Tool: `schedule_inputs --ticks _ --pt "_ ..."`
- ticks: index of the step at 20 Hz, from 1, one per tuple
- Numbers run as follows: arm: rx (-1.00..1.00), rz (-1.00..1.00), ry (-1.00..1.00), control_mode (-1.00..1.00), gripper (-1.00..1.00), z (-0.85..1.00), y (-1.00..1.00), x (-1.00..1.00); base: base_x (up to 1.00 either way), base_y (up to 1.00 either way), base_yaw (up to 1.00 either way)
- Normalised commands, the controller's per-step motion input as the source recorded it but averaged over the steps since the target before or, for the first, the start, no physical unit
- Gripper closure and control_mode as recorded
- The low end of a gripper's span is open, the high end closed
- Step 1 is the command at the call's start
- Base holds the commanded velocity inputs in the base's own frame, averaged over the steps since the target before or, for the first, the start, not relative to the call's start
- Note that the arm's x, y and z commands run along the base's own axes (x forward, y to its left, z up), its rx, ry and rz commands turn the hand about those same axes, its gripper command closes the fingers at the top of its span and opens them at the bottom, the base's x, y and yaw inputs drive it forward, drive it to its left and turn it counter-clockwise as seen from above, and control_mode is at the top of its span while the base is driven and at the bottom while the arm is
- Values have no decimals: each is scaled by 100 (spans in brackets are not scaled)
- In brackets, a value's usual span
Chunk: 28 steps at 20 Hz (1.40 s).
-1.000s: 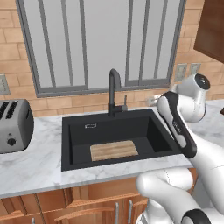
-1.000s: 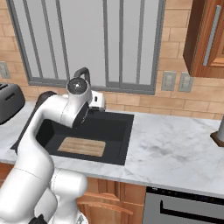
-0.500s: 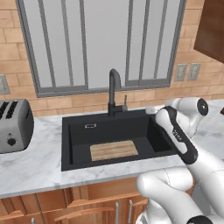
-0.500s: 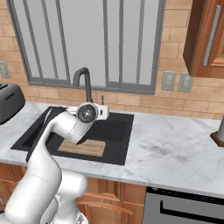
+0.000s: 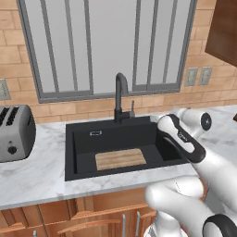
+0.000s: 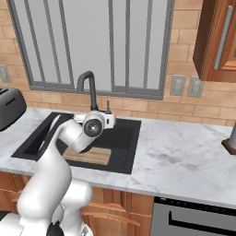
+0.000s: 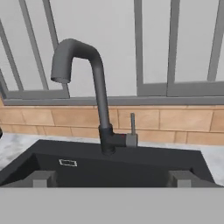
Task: Turn on the sink faucet with hot water and rinse the cutting board for ten seconds, then turn off the faucet. Push the cutting board to reach the water if necessary.
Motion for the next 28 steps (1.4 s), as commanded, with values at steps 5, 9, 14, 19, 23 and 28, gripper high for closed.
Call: schedule_inputs --ticks 5,9,14,19,23,28 --pt "0 0 -1 -100 -100 -4 0 40 0 0 0" --pt "0 0 0 -100 -100 0 0 35 0 0 0" --pt "0 0 0 -100 -100 0 0 31 0 0 0" --pt "0 0 0 -100 -100 -2 0 34 0 0 0" --pt "0 0 0 -100 -100 -5 0 31 0 0 0" --pt "0 0 -1 -100 -100 -10 0 30 0 0 0"
